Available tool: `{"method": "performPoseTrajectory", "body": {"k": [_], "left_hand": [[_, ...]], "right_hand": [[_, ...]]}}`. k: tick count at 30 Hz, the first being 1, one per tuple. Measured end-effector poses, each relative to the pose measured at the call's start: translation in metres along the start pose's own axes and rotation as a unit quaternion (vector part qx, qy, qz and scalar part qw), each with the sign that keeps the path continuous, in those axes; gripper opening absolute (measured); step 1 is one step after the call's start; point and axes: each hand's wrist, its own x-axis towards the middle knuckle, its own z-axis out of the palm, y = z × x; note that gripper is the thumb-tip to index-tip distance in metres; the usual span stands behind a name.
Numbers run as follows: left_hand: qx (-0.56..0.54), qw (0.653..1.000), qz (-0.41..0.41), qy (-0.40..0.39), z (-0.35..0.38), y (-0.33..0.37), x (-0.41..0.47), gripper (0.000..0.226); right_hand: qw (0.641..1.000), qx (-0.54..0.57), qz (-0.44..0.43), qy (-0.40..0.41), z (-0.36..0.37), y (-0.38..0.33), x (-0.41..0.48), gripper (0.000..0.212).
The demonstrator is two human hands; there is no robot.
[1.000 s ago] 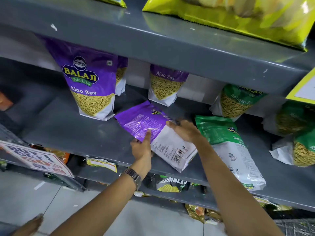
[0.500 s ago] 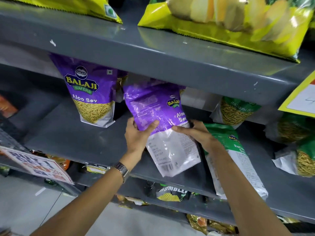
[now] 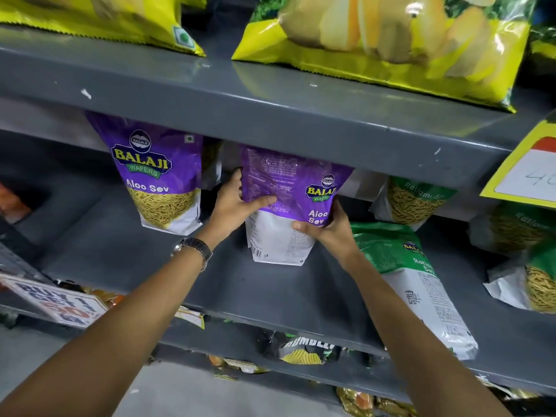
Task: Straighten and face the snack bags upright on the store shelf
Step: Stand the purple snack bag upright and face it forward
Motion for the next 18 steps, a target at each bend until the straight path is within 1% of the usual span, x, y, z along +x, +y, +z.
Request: {"method": "performPoseTrajectory", "body": {"k": [2,3,5,6,8,9,11,13,16,18], "left_hand": [[0.014,1.0,0.003,-0.002,-0.003,0.001,-0.002,0.065],[0.013,1.0,0.01,0.015,-0.002,0.0,-0.006,0.072],[-0.01,0.995,0.026,0.093,0.007,-0.003,-0.026,0.085],[-0.022,0.99,0.029,0.139,0.015,-0.004,-0.04,0.086],[-0.027,0.977,0.022,0.212,0.04,-0.009,-0.071,0.08],[-0.02,0.973,0.016,0.229,0.053,-0.011,-0.084,0.077],[0.003,0.977,-0.007,0.215,0.078,-0.013,-0.101,0.082],[0.021,0.984,-0.02,0.176,0.097,-0.015,-0.107,0.098],[0.052,0.986,-0.007,0.161,0.112,-0.015,-0.106,0.113],[0.077,0.986,0.005,0.145,0.114,-0.015,-0.103,0.119]], "right_hand": [[0.999,0.046,-0.005,-0.021,-0.011,-0.013,-0.001,0.065],[0.996,0.081,-0.016,-0.021,-0.017,-0.02,0.0,0.062],[0.991,0.129,-0.043,-0.019,-0.029,-0.033,0.005,0.054],[0.989,0.135,-0.052,-0.019,-0.032,-0.037,0.008,0.049],[0.99,0.128,-0.065,-0.015,-0.033,-0.043,0.01,0.043],[0.99,0.119,-0.07,-0.003,-0.031,-0.044,0.01,0.043],[0.99,0.108,-0.08,0.031,-0.026,-0.043,0.007,0.043],[0.989,0.102,-0.087,0.065,-0.02,-0.041,0.003,0.042],[0.986,0.068,-0.107,0.105,-0.013,-0.043,-0.008,0.049],[0.982,0.052,-0.132,0.126,-0.009,-0.046,-0.019,0.045]]}}
